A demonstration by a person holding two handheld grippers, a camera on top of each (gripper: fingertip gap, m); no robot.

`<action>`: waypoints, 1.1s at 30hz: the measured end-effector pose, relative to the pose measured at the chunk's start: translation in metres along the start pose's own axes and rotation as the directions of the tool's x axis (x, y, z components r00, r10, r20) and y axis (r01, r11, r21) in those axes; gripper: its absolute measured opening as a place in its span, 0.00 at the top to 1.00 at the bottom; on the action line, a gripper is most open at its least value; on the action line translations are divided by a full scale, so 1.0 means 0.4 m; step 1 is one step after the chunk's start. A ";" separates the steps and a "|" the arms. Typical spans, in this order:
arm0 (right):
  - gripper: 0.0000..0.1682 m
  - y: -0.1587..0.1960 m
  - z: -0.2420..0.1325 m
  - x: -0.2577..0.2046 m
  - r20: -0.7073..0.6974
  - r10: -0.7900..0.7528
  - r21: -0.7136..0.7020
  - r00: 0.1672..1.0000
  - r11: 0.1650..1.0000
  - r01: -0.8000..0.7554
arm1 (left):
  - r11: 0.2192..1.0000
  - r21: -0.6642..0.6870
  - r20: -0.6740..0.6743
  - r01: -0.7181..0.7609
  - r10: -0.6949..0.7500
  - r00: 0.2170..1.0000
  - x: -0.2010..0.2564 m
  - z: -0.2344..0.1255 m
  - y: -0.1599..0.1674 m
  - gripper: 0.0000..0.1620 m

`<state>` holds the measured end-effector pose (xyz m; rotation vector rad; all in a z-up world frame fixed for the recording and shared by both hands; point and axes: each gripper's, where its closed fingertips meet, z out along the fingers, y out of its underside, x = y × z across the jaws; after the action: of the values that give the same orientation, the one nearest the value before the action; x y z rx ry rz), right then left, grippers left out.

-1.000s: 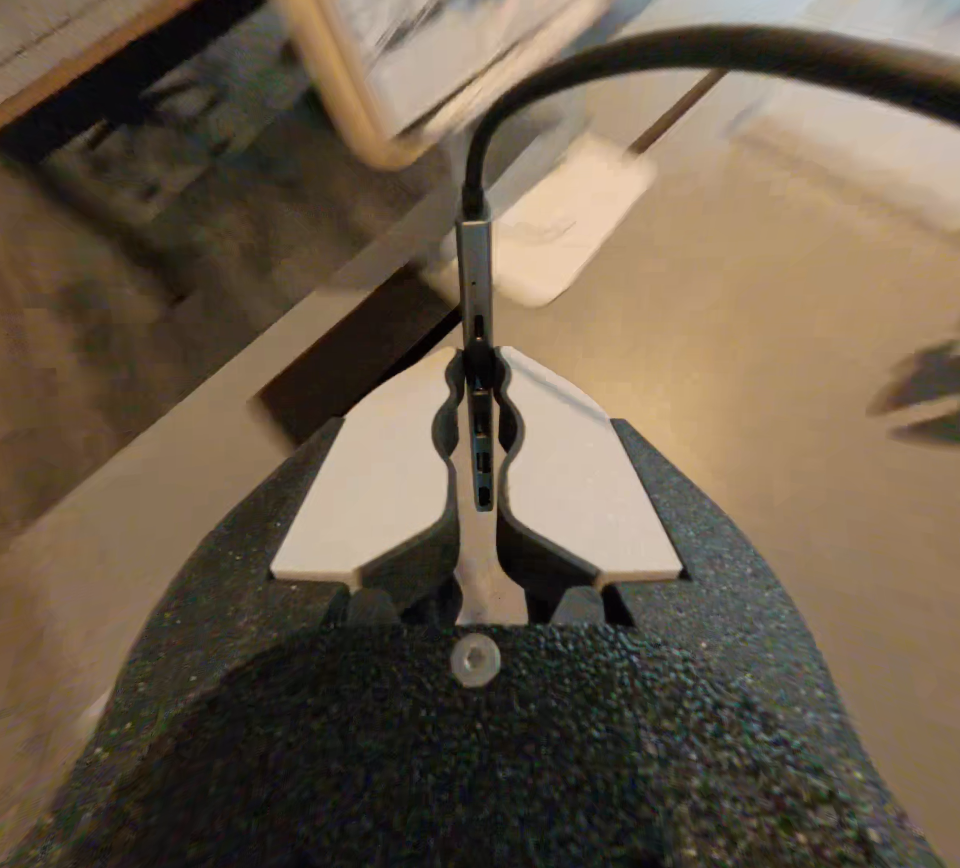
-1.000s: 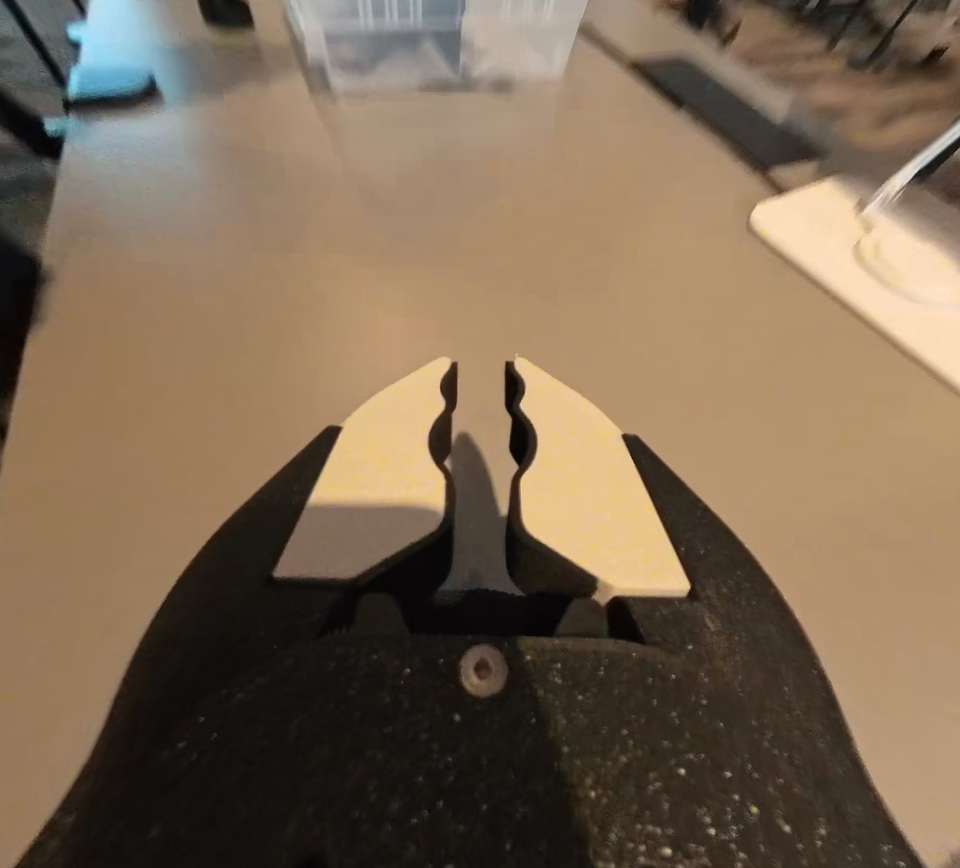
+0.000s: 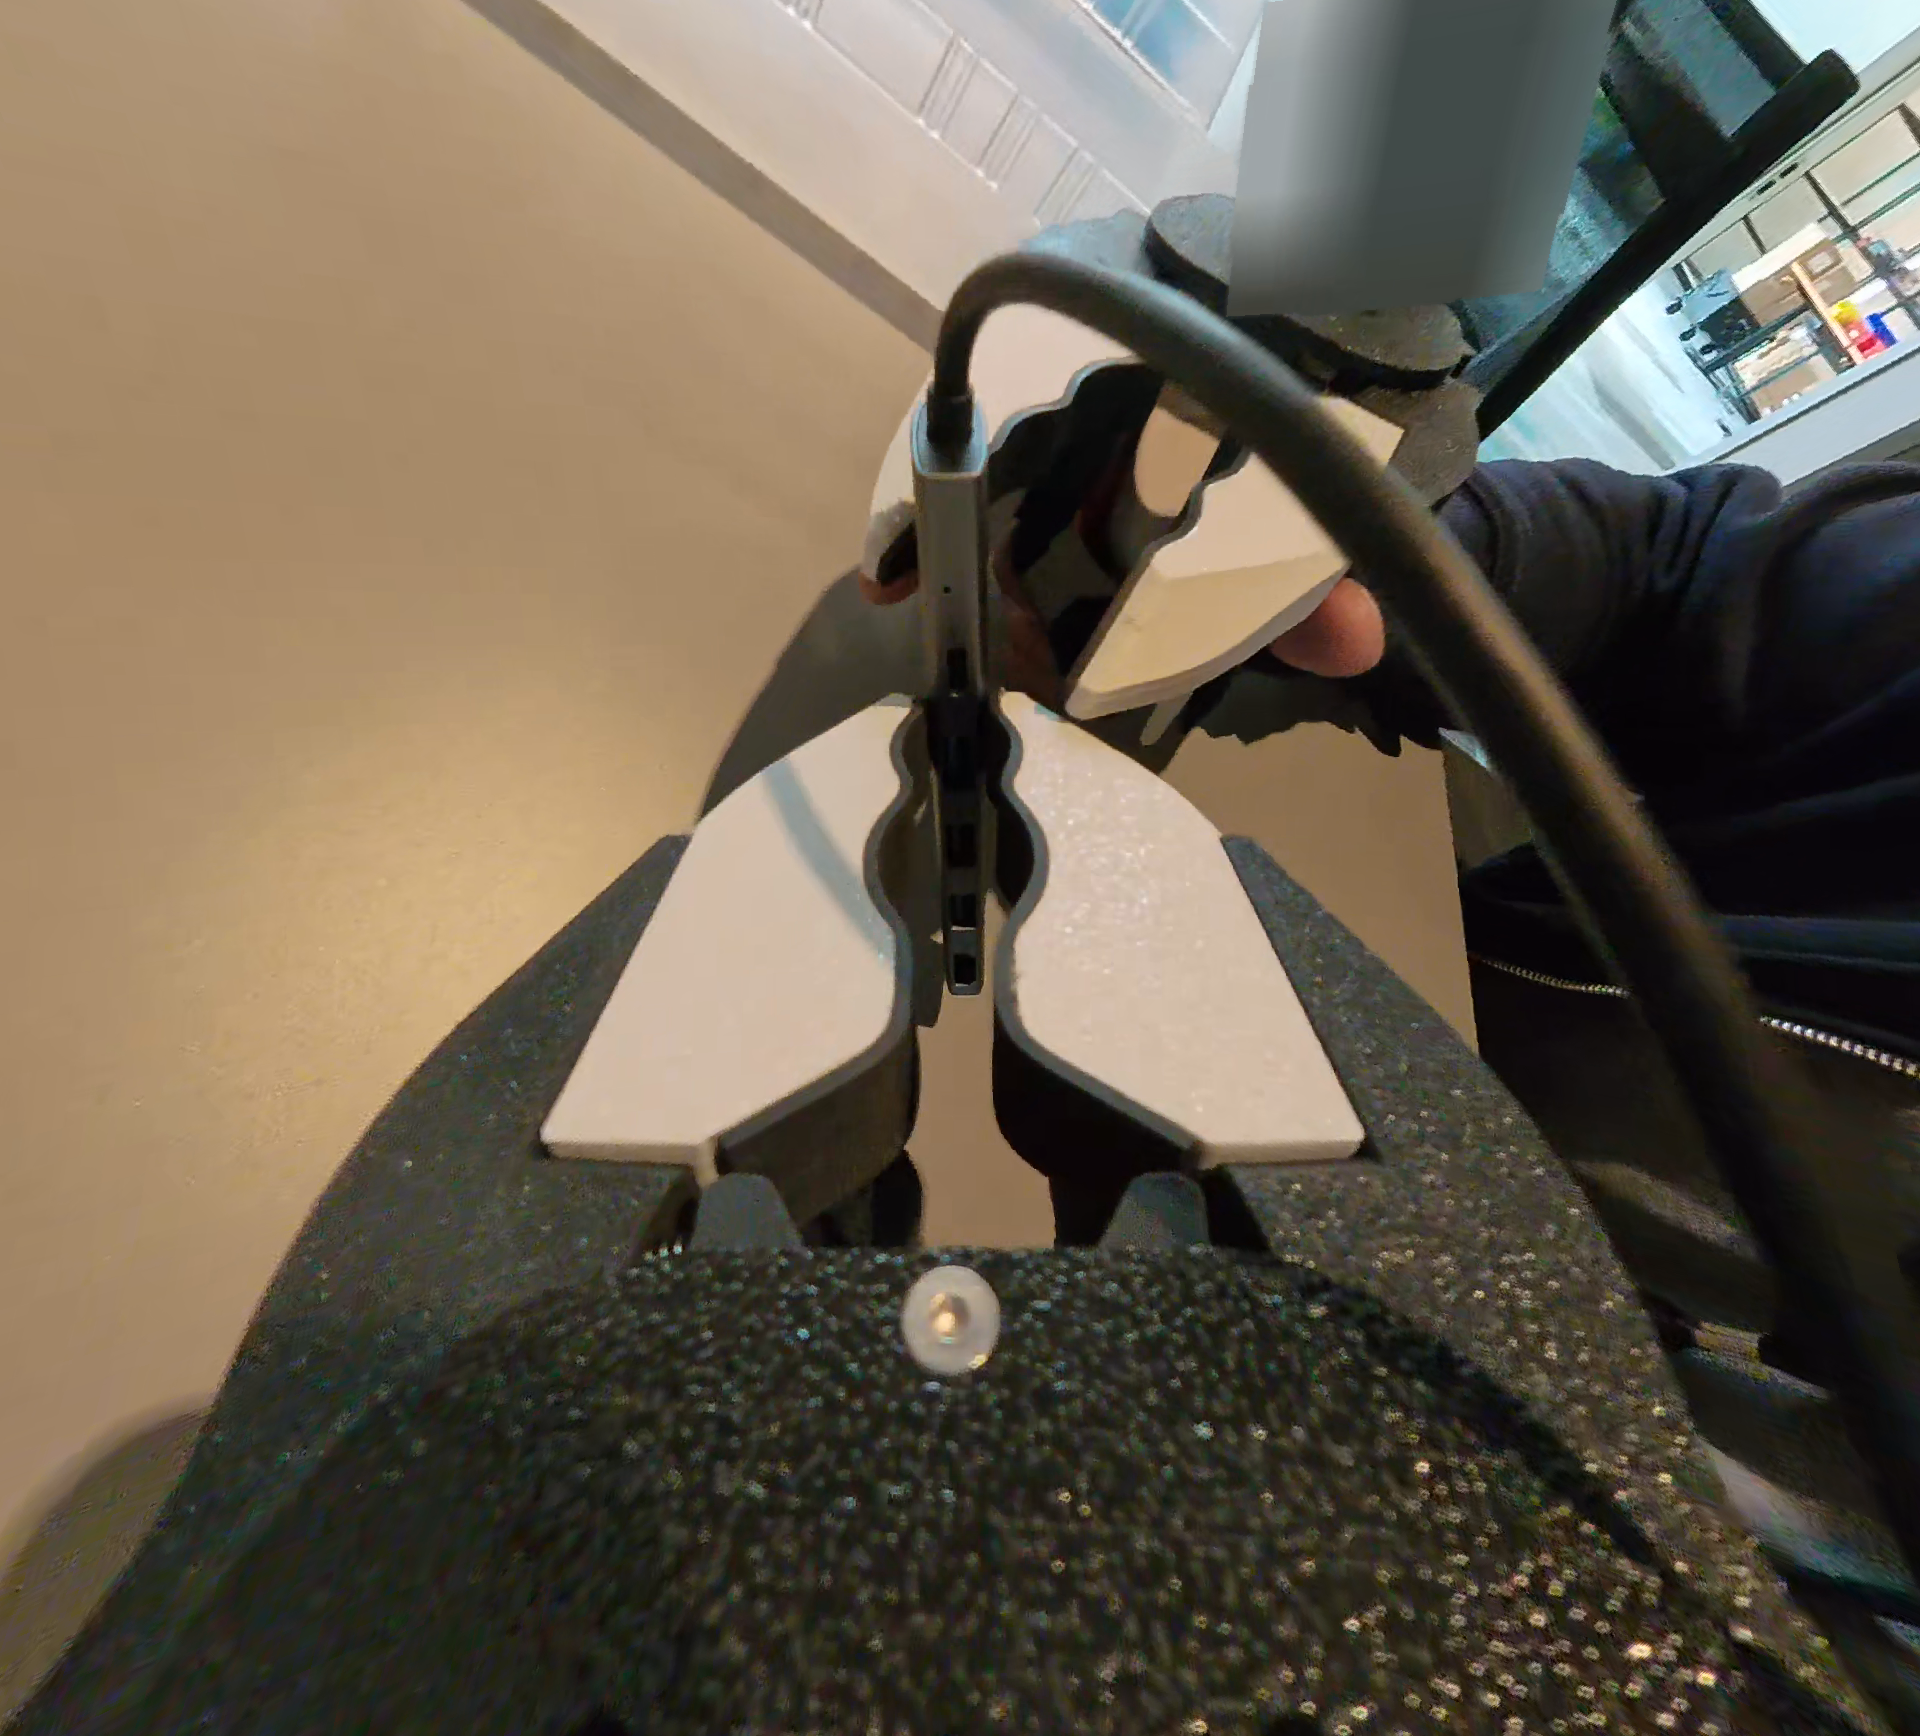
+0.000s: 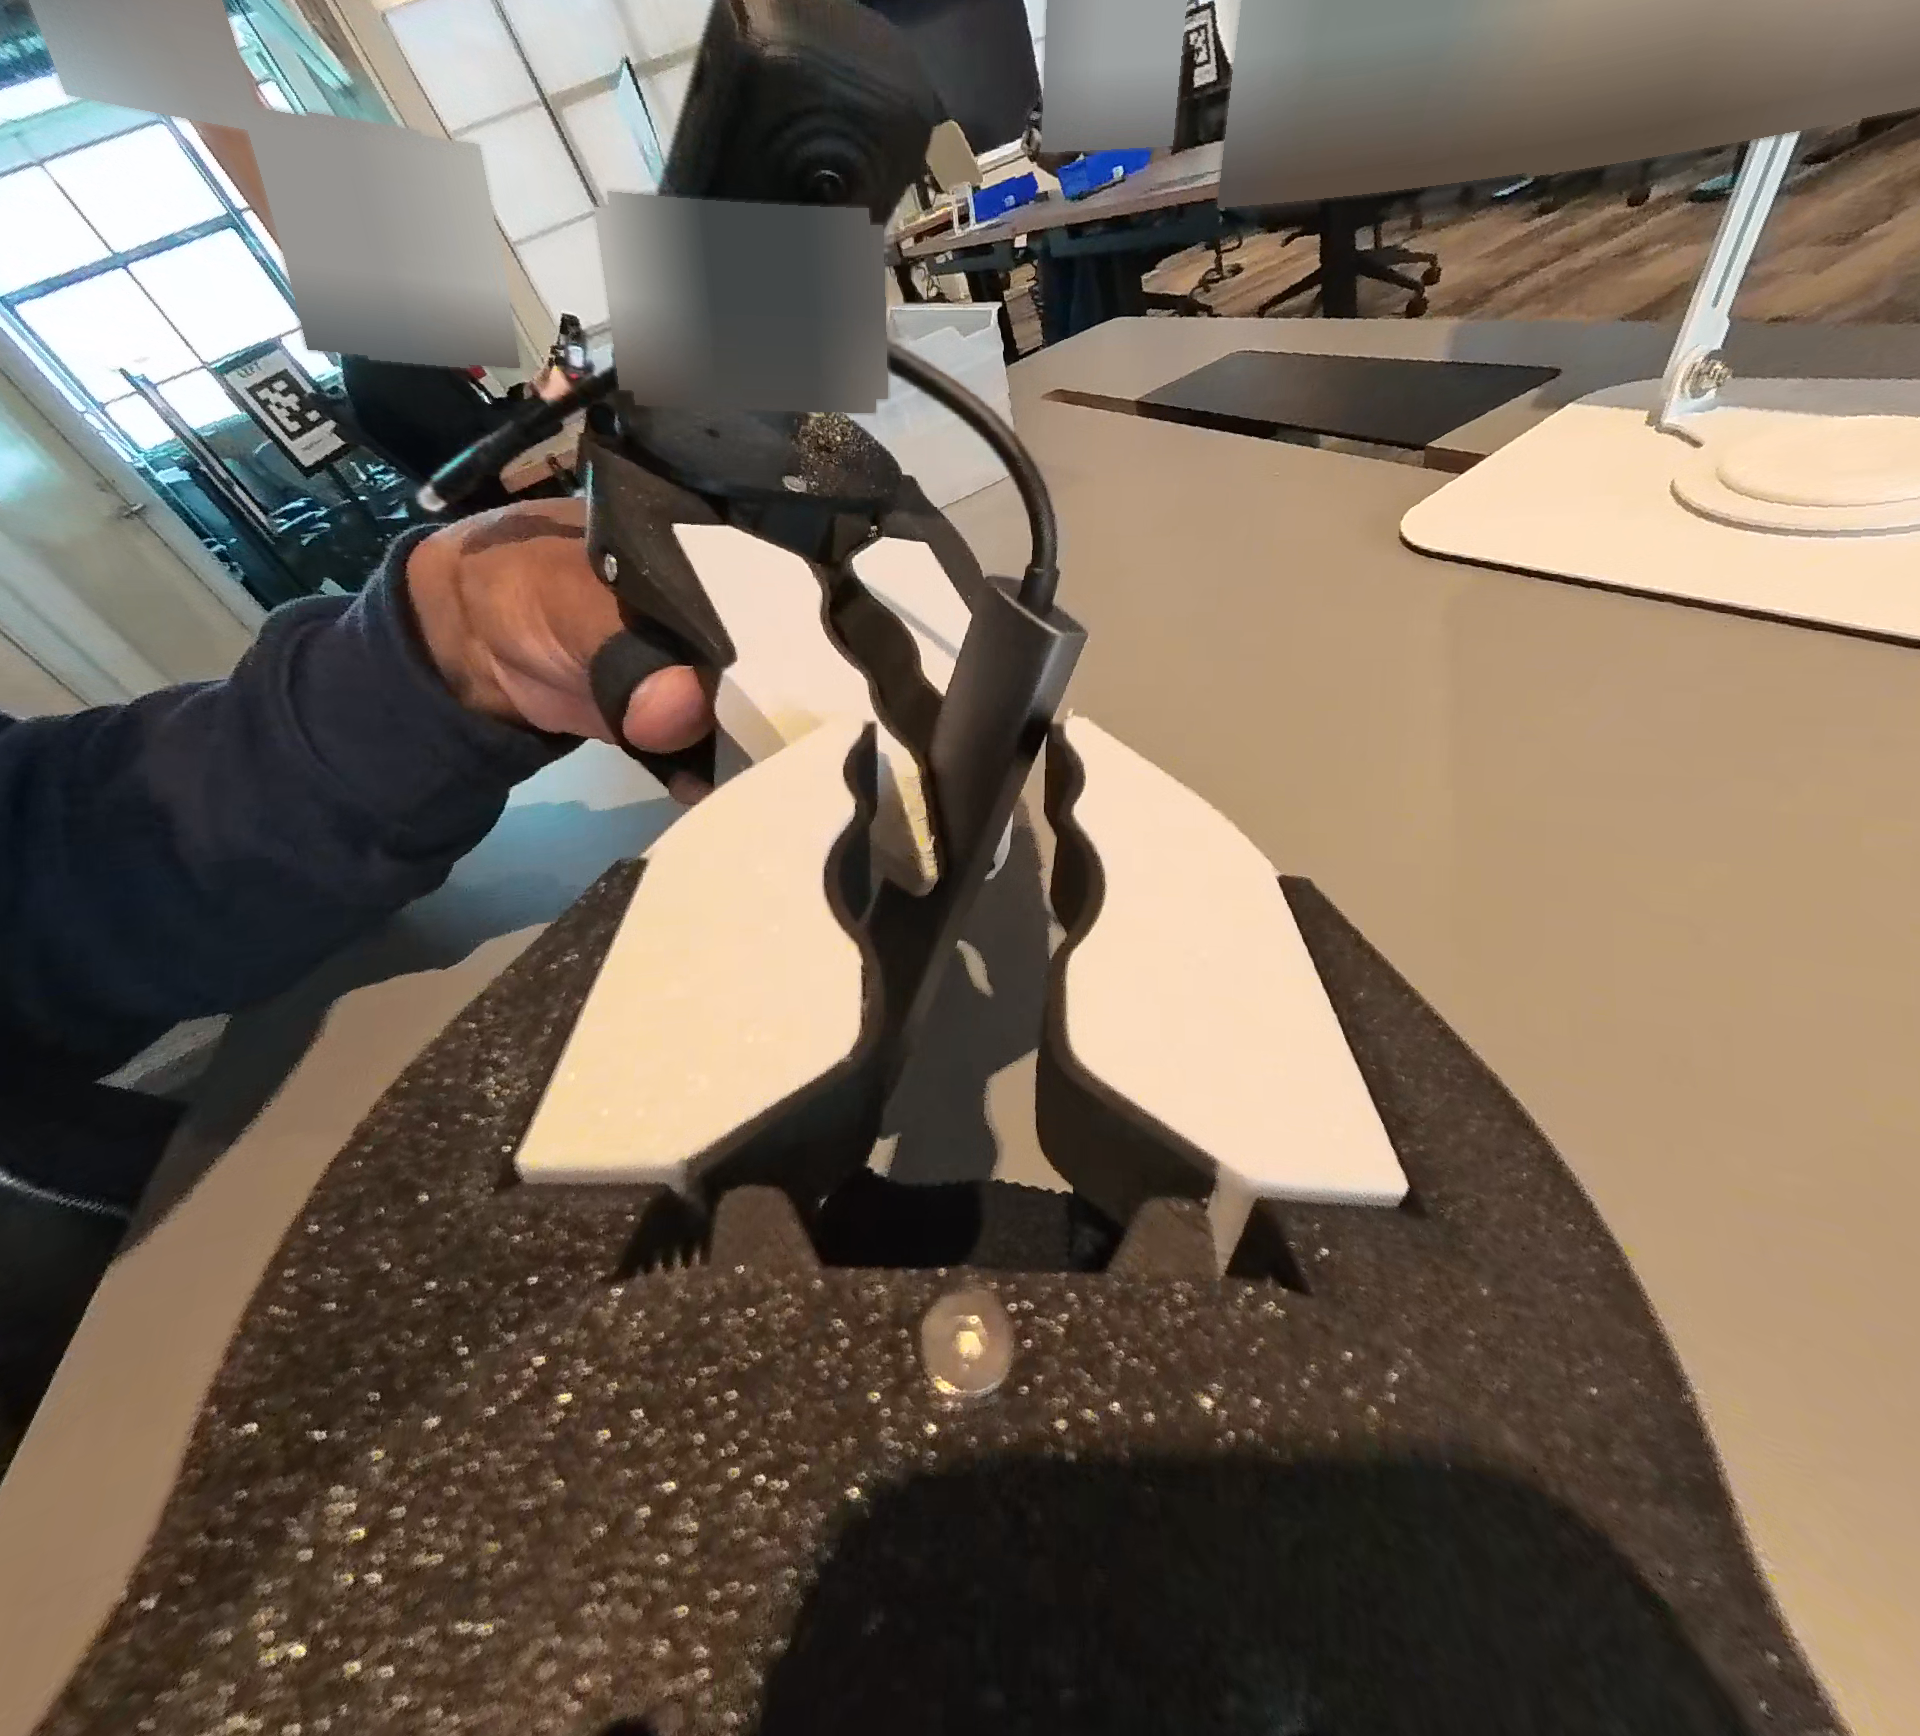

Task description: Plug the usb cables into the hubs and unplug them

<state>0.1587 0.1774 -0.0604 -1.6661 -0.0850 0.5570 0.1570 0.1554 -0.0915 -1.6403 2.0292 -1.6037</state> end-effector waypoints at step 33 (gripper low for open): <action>0.78 0.088 0.009 -0.035 0.081 -0.030 -0.238 0.996 0.970 0.048 | 0.964 0.256 -0.240 0.079 -0.016 0.971 0.011 -0.043 -0.062 0.94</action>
<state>0.1359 0.1691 -0.0898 -1.8732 -0.2490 0.5995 0.1611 0.1663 -0.0633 -1.4750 1.7805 -2.0710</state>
